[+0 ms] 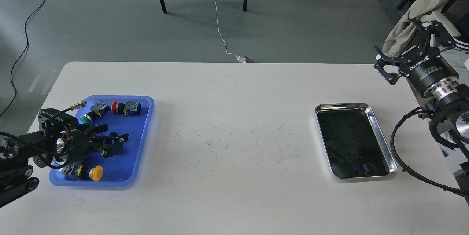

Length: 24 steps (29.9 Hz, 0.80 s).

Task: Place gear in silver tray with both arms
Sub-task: 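Close the left gripper on the black gear and lift it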

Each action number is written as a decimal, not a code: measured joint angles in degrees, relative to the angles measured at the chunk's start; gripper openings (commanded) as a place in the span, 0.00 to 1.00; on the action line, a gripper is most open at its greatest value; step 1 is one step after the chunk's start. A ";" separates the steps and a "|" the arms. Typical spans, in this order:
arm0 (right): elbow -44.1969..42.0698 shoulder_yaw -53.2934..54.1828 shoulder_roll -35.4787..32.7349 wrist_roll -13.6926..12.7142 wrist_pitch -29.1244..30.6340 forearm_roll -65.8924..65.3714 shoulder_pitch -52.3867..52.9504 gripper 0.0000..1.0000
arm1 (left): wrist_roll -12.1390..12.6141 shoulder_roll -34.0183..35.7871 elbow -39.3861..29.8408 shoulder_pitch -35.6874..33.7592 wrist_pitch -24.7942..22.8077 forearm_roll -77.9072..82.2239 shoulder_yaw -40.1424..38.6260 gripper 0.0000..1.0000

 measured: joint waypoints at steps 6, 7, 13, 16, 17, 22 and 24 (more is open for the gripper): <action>0.13 0.23 0.00 -0.01 0.05 0.05 0.05 0.99 | -0.64 -0.05 0.99 0.19 1.00 2.76 0.03 0.14; 0.14 0.30 0.00 -0.01 0.08 0.05 0.06 0.99 | -0.69 -0.05 1.18 0.43 1.36 3.03 0.03 0.09; 0.15 0.38 0.00 -0.01 0.15 0.05 0.07 0.99 | -0.84 0.10 1.45 1.33 1.95 3.40 0.02 0.05; 0.15 0.38 0.00 -0.01 0.17 0.05 0.11 0.99 | -0.89 0.58 1.33 1.28 2.19 3.34 -0.11 0.05; 0.15 0.38 -0.01 -0.01 0.17 0.03 0.16 0.99 | -0.93 1.04 0.98 1.05 2.32 3.18 -0.30 0.05; 0.14 0.19 -0.01 -0.01 0.15 -0.01 0.25 0.99 | -1.12 8.60 -6.97 -4.89 1.95 2.03 -1.95 0.06; 0.13 0.14 -0.01 -0.01 0.12 -0.01 0.25 0.99 | -0.26 11.49 -13.56 -8.31 0.53 1.75 -2.18 0.06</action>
